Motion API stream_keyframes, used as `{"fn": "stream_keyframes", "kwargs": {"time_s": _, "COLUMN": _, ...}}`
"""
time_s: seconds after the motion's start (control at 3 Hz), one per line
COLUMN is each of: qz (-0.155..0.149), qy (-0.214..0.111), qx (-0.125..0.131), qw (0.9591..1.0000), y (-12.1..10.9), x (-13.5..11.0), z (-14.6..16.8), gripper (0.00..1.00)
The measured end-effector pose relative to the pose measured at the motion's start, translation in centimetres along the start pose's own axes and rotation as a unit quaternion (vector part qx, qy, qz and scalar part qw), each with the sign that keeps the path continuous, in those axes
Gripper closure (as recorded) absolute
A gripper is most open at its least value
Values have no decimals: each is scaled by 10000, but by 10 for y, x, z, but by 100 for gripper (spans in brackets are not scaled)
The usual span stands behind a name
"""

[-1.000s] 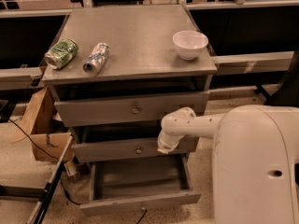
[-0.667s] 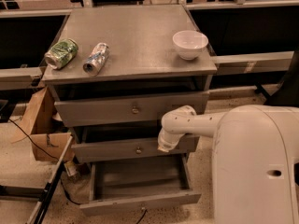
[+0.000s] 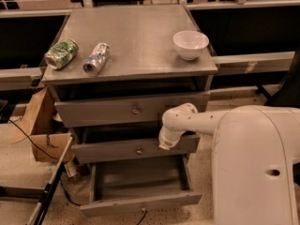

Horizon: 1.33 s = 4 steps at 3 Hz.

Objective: Open middle drawer

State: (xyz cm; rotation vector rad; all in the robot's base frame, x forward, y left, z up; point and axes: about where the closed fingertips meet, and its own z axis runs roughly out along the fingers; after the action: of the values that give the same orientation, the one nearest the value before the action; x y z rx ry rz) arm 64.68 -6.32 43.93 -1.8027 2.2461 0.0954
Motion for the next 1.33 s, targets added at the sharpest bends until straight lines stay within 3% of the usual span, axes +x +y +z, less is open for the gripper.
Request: {"fn": "stream_keyframes", "kwargs": {"time_s": 1.33, "qz": 0, "qy": -1, "qx": 2, "qw": 10000, "y": -19, "x": -3, "z": 0, "gripper": 100}}
